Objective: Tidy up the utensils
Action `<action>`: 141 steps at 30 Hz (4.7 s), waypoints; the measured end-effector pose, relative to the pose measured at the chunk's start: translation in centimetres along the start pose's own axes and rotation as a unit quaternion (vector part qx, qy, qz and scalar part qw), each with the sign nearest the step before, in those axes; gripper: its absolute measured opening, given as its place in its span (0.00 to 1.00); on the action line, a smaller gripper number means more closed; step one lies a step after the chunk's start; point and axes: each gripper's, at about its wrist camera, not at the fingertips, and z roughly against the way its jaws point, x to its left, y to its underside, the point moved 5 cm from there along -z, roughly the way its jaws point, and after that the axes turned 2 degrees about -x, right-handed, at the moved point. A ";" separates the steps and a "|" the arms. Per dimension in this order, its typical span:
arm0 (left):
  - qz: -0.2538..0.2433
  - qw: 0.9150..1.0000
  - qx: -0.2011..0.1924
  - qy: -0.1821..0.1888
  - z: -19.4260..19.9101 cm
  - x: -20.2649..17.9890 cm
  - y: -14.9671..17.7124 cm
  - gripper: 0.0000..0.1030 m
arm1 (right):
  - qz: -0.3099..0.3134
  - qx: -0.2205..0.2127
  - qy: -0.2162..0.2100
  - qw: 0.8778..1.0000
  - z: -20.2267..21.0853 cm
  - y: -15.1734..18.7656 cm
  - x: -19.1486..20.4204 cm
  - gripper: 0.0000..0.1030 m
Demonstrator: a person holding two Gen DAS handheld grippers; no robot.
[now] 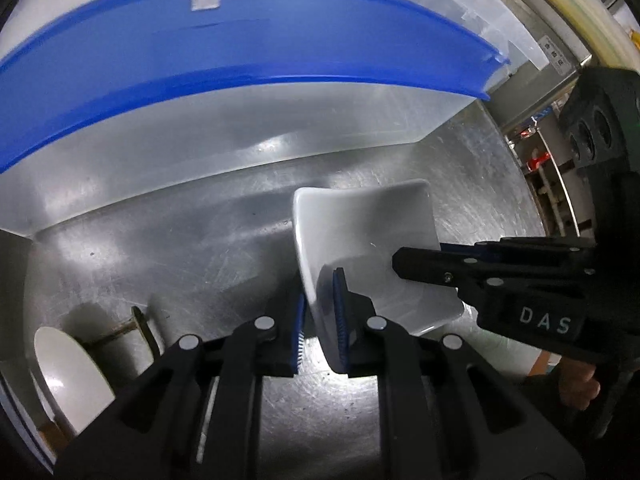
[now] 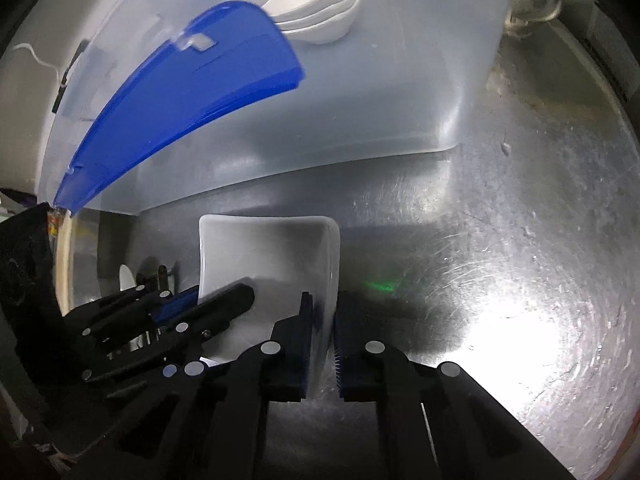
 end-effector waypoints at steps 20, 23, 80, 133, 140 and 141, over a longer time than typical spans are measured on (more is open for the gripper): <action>-0.145 0.980 -0.136 -0.032 10.9 -1.9 -20.3 0.11 | 0.049 -0.127 -0.010 0.991 12.4 -16.5 5.7 0.10; -0.129 0.989 -0.072 -0.012 6.5 0.2 -23.5 0.11 | 0.008 -0.087 0.009 0.996 8.9 -20.5 3.8 0.10; 0.233 0.962 -0.139 -0.009 16.4 11.7 10.4 0.55 | 0.207 0.082 0.050 0.974 -6.1 5.7 14.6 0.04; 0.091 0.996 -0.010 0.007 7.5 2.5 8.7 0.55 | 0.019 0.026 0.028 0.999 2.2 4.5 1.3 0.37; 0.047 0.998 0.028 -0.022 5.6 1.1 9.3 0.54 | -0.014 0.043 0.009 0.999 0.2 2.4 1.8 0.36; 0.046 0.998 0.037 -0.027 5.2 1.2 9.5 0.54 | -0.010 0.036 0.012 0.999 0.3 2.3 2.0 0.36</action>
